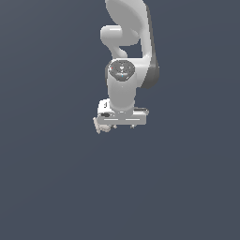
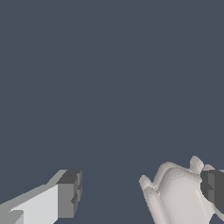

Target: Pick up the object and move it to a goal position.

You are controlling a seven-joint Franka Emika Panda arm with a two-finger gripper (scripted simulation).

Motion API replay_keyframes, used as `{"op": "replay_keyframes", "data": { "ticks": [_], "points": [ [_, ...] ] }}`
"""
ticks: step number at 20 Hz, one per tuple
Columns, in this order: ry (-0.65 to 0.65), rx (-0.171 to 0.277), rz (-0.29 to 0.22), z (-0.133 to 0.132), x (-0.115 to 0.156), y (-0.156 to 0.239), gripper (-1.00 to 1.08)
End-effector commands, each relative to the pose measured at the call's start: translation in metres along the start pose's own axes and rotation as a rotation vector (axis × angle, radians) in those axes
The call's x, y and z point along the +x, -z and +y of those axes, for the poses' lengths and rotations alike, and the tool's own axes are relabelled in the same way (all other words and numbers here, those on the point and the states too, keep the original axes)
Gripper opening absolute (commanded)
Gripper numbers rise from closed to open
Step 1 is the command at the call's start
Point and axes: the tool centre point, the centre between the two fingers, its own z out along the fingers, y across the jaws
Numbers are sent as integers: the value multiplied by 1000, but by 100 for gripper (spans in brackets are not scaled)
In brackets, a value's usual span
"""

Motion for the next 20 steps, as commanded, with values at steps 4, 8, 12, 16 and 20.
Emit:
{"op": "replay_keyframes", "data": {
  "ticks": [4,8,12,16,20],
  "points": [
    [3,2,-4,1,0,0,108],
    [15,12,-24,3,-1,-2,108],
    [38,30,-60,8,-2,-6,108],
    [70,55,-111,15,-5,-11,108],
    [112,87,-178,24,-7,-18,108]
  ]
}}
